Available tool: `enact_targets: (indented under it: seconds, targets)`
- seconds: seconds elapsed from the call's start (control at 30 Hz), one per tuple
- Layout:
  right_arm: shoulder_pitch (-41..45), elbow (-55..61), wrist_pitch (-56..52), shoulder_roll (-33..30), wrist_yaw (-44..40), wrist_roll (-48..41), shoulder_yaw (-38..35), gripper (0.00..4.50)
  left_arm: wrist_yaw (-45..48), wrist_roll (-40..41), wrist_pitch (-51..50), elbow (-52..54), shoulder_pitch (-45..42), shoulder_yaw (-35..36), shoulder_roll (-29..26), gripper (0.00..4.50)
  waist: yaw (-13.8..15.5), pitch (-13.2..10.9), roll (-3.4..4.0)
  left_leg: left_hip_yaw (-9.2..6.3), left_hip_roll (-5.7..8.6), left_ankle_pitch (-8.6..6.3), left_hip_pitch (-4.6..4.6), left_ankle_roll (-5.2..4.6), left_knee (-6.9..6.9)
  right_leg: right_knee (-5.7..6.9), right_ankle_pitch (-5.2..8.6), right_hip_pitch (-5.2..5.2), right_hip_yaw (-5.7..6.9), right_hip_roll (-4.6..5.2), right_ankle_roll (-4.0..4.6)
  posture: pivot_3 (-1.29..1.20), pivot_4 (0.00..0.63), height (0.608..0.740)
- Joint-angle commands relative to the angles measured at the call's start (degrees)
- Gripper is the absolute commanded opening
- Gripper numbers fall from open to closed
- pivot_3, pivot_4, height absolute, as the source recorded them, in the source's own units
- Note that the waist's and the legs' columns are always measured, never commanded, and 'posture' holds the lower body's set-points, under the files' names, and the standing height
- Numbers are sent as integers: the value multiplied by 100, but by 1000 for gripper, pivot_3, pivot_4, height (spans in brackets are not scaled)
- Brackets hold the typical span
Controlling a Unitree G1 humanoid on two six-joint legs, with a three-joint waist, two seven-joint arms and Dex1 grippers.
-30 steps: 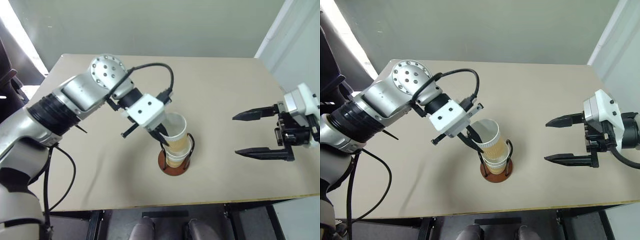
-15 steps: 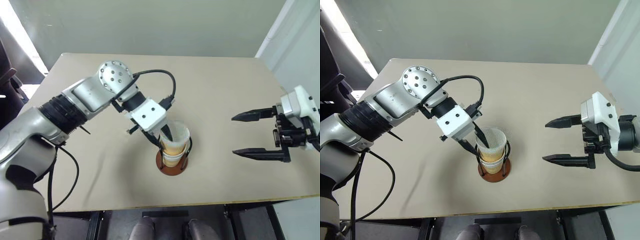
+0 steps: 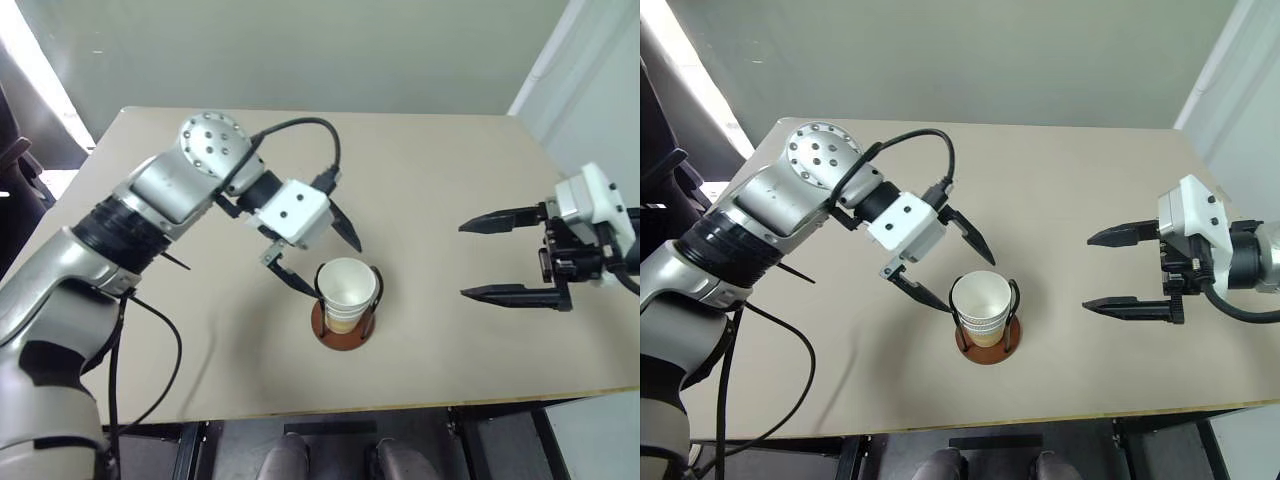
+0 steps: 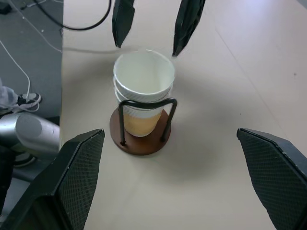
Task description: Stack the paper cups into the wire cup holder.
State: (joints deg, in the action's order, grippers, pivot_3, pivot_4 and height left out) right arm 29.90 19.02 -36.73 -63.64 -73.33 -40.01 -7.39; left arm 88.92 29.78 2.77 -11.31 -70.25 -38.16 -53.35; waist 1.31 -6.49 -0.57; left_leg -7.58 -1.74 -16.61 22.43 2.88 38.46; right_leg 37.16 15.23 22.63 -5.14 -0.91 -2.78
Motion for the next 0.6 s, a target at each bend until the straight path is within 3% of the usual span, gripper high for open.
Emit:
enact_targets:
  seconds: [0.03,0.3,0.6]
  targets:
    - [376,-794,357,175,-258,508,506,4500,-522,112,-894,287,619,1200,-595,4466,-57,2,4,0,-1,0,-1,0,0,2,-1,0,-1,-1,0,0,150,740]
    - [965,-1517,555,628,-750,742,935,4500,-1321,749,-2465,1551,3477,3544,-1677,4466,-65,4,11,2,-1,9,-8,11,-27,5,-1,16,-6,-4,3,0,150,740]
    - [1383,-1943,697,961,-1079,1090,1248,4500,-1967,612,-3173,2291,5539,5184,-1666,4466,-48,4,10,-1,-2,17,-24,13,-19,19,-10,3,-2,-2,23,0,150,740]
